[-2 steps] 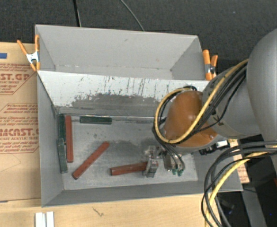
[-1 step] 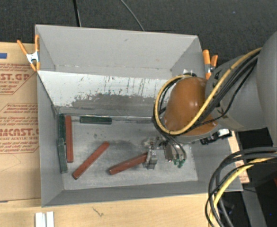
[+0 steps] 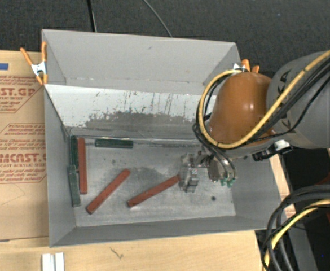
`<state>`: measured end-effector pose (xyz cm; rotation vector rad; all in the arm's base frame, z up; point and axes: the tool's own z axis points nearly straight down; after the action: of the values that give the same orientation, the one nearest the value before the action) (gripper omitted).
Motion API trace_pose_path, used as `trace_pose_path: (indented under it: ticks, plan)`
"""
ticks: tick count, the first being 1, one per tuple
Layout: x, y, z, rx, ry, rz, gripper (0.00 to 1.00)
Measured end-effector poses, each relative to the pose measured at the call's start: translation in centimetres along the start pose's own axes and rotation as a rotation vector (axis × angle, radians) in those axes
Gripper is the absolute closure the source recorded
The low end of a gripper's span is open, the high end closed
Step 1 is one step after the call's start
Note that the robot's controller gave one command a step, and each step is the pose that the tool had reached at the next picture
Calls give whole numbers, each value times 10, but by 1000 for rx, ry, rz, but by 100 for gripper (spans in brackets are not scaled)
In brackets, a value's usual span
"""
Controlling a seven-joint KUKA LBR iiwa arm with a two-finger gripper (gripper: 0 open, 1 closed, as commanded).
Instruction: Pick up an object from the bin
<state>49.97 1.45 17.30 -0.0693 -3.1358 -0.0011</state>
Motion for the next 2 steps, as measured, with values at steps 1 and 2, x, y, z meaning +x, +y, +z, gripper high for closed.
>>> trace_pose_path:
  ticks: [1, 2]
  plan:
    - [-11, 6, -31, 1, -11, -121, 100]
    - [-9, 30, 58, 3, -10, -495, 0]
